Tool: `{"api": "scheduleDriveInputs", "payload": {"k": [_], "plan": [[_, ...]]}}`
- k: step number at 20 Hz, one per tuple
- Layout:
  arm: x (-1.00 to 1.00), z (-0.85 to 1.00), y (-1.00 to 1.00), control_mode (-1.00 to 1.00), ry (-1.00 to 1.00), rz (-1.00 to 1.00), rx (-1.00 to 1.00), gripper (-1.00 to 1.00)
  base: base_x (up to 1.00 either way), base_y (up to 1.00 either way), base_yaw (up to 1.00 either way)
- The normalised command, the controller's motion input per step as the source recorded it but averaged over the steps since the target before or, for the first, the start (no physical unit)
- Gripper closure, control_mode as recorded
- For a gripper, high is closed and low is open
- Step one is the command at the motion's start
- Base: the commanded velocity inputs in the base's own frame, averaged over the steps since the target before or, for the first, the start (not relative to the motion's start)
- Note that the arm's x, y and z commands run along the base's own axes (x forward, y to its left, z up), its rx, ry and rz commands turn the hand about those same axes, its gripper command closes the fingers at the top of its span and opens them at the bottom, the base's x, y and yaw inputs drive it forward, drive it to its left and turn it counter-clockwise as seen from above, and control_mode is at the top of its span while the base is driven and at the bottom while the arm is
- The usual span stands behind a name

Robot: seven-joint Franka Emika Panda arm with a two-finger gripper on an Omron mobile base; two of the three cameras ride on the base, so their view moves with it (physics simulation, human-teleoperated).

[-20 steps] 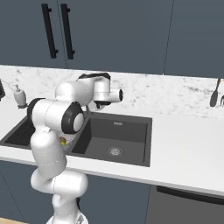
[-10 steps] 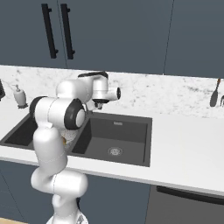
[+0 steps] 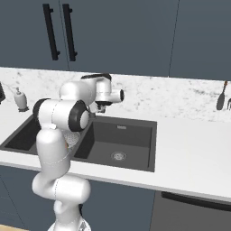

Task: Put the colander in the sink, put the kiwi, pear in the colander, and turn on the sink faucet and pour water over the colander.

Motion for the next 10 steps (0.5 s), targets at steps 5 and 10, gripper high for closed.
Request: {"api": "scheduleDriveInputs", "payload": {"k": [5,10], "plan": [[0.07,0.00,0.31,-1.00,0.00,0.00,0.00,-1.00,0.00,0.00,0.00],[0.00,0.00,0.53,-1.00,0.01,0.00,0.00,-1.00,0.00,0.00,0.00]]}}
